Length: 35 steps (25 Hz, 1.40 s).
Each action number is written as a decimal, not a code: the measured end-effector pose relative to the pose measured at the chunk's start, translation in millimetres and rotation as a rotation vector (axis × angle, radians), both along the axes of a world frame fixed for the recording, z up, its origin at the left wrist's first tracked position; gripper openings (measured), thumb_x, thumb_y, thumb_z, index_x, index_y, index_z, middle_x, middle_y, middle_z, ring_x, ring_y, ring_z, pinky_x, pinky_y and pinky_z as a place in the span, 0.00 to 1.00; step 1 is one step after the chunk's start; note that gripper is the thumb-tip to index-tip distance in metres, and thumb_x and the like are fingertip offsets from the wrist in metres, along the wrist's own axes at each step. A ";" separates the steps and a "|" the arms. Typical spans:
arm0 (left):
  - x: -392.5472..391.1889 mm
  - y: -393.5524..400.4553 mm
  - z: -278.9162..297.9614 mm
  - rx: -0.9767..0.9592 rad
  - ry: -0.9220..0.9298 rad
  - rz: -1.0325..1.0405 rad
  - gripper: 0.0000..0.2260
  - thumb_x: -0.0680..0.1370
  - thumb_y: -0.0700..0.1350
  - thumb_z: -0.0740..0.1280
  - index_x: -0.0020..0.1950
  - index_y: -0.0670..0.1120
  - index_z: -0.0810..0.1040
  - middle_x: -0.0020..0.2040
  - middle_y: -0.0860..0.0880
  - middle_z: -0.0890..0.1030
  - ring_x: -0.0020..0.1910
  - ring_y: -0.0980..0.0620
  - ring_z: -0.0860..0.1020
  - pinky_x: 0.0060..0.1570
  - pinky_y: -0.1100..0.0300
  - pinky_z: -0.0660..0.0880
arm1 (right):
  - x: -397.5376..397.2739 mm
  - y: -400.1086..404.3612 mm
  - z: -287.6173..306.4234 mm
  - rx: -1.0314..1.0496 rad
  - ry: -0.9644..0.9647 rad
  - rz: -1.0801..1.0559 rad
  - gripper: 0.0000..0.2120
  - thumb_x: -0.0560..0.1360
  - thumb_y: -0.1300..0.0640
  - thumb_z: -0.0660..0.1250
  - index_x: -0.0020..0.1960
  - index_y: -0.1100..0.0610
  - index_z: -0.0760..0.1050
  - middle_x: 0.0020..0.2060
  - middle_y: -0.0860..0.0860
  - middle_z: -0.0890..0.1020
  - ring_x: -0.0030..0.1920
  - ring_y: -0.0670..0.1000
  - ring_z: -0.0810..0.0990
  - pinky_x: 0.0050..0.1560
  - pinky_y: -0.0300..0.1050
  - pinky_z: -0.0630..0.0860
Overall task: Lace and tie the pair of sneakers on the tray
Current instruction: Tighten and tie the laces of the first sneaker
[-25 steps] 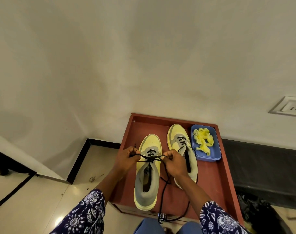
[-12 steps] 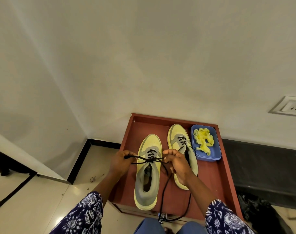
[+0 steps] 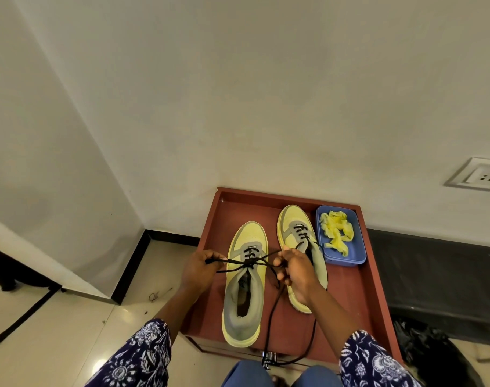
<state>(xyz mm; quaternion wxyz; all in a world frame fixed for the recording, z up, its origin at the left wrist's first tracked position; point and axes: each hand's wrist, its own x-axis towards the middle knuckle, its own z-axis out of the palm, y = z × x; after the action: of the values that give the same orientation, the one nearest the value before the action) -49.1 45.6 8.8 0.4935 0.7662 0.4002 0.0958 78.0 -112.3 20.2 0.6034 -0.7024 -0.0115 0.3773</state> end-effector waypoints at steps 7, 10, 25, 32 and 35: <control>2.5 -1.3 -4.5 0.029 0.040 0.003 0.12 0.75 0.39 0.67 0.35 0.54 0.77 0.38 0.57 0.79 0.39 0.60 0.75 0.40 0.66 0.71 | -0.3 0.9 -2.6 0.244 0.358 -0.253 0.15 0.76 0.49 0.62 0.33 0.51 0.65 0.21 0.46 0.68 0.17 0.43 0.62 0.19 0.33 0.55; 2.0 -1.6 -7.0 0.038 0.058 0.025 0.13 0.75 0.39 0.66 0.35 0.54 0.76 0.38 0.56 0.79 0.40 0.58 0.76 0.45 0.59 0.74 | -2.1 2.8 -4.1 0.293 0.419 -0.338 0.18 0.76 0.51 0.61 0.31 0.52 0.61 0.17 0.46 0.66 0.16 0.43 0.60 0.19 0.31 0.53; 6.2 -1.6 -20.6 0.083 0.131 0.125 0.09 0.75 0.39 0.64 0.37 0.52 0.76 0.39 0.53 0.79 0.41 0.52 0.77 0.47 0.51 0.78 | 1.1 -1.3 -26.4 -0.404 -0.825 0.245 0.19 0.78 0.53 0.59 0.30 0.54 0.60 0.25 0.54 0.72 0.30 0.55 0.72 0.35 0.49 0.65; 7.1 0.5 -26.4 0.107 0.168 0.150 0.08 0.75 0.39 0.64 0.39 0.50 0.78 0.40 0.51 0.80 0.41 0.51 0.77 0.45 0.52 0.77 | 0.8 -4.4 -27.6 -0.586 -1.025 0.475 0.14 0.79 0.53 0.54 0.48 0.62 0.72 0.45 0.61 0.82 0.47 0.62 0.79 0.39 0.46 0.66; 8.0 0.8 -27.8 0.102 0.171 0.167 0.07 0.74 0.38 0.63 0.41 0.48 0.79 0.40 0.50 0.80 0.41 0.50 0.77 0.45 0.52 0.77 | 0.6 -2.4 -27.9 -0.669 -1.012 0.516 0.14 0.80 0.52 0.53 0.51 0.61 0.72 0.48 0.61 0.81 0.50 0.62 0.79 0.43 0.49 0.72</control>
<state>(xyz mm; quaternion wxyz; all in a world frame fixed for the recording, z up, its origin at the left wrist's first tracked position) -41.1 46.4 -19.0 0.4082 0.7597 0.4980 0.0910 78.6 -114.7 -7.7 0.1630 -0.9175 -0.3437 0.1162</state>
